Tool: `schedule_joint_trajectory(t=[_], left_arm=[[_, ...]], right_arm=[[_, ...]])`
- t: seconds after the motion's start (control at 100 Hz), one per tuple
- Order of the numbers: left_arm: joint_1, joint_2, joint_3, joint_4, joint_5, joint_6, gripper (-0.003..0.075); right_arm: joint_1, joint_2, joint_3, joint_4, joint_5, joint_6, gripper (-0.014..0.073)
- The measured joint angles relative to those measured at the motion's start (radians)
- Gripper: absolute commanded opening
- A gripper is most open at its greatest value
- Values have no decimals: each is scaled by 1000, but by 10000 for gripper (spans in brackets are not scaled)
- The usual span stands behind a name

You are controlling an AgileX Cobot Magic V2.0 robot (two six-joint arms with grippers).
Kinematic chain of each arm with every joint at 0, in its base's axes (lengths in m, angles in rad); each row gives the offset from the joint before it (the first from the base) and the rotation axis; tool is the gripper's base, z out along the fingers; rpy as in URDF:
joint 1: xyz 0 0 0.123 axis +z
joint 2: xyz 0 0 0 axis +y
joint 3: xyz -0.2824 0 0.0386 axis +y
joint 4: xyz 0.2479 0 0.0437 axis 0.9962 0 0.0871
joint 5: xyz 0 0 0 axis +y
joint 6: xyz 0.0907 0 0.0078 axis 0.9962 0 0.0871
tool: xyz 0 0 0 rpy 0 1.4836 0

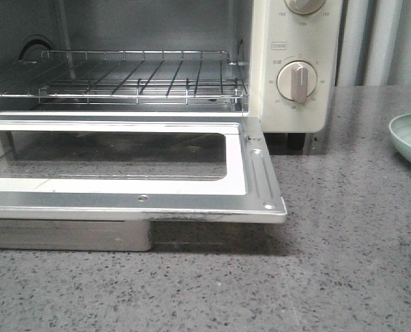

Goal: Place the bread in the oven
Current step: 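Grasp the striped bread roll on the green plate with the right gripper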

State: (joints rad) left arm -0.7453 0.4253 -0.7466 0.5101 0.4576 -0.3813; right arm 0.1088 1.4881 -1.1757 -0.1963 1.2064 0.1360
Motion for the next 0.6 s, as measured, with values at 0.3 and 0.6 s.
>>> schedule_joint_trajectory(t=[0.3, 0.6], left_arm=[[0, 0, 0, 0, 0, 0, -21], [0, 0, 0, 0, 0, 0, -22]], right_arm=[[0, -181, 2, 54, 19, -91, -70], [0, -448, 2, 364, 41, -270, -70]])
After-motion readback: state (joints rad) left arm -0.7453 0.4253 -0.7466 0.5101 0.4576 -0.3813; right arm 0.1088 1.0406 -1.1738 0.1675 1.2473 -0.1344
